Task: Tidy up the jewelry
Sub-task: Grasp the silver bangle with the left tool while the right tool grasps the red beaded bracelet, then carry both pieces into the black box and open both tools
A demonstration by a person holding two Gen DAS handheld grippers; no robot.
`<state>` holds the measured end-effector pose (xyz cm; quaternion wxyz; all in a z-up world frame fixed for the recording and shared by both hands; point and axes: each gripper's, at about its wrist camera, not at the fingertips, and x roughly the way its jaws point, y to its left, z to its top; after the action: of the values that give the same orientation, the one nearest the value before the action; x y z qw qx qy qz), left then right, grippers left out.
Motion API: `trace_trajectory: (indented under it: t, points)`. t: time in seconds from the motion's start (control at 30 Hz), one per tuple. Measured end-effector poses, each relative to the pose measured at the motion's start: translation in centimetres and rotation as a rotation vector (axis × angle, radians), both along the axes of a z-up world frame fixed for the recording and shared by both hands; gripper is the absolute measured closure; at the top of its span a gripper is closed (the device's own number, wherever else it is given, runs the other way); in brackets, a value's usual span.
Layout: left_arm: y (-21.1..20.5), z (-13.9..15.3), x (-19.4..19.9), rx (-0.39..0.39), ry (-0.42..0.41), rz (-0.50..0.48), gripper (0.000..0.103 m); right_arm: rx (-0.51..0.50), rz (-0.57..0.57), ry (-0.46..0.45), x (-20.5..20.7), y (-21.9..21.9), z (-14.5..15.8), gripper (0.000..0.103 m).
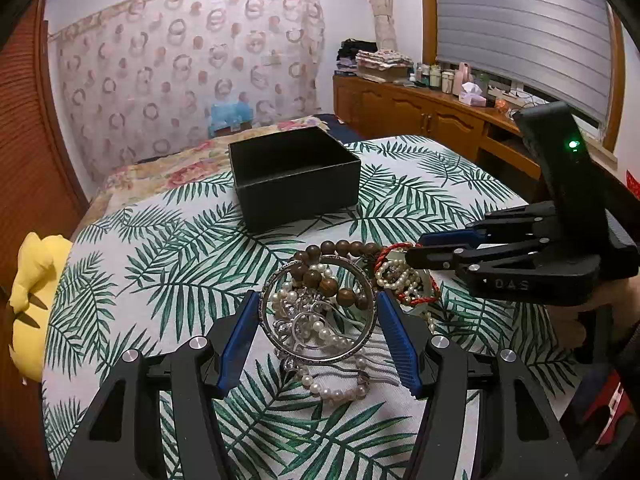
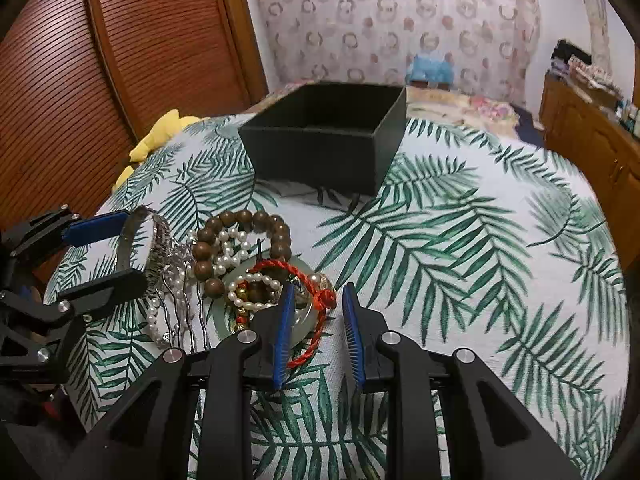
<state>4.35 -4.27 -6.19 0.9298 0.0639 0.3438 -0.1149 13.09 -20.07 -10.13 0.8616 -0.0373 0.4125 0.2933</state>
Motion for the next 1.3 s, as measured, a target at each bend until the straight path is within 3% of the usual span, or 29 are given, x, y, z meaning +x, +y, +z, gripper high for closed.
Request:
trace_trajectory:
  t: [0.07, 0.1, 0.2, 0.47, 0.8, 1.3]
  points:
    - [0.0, -0.1, 0.1, -0.001, 0.001, 0.004, 0.045, 0.008, 0.005, 0.002, 0.0, 0.0, 0.0, 0.077]
    - [0.1, 0.0, 0.1, -0.004, 0.001, 0.006, 0.045, 0.014, 0.01, 0.001, -0.1, 0.0, 0.1, 0.085]
    - [0.4, 0.0, 0.4, -0.006, 0.002, 0.012, 0.045, 0.005, 0.022, -0.019, -0.5, 0.0, 0.7, 0.093]
    - [1.5, 0.3, 1.1, -0.015, -0.005, 0.028, 0.045, -0.006, 0.051, -0.107, -1.1, -0.3, 4.2, 0.094]
    - [2.1, 2.1, 2.7, -0.014, -0.037, 0.037, 0.045, 0.001, 0.046, -0.19, 1.6, 0.1, 8.7, 0.094]
    - [2.7, 3.7, 7.1, 0.005, -0.058, 0.053, 0.045, 0.045, 0.039, -0.2, 9.1, 3.1, 10.0, 0.093]
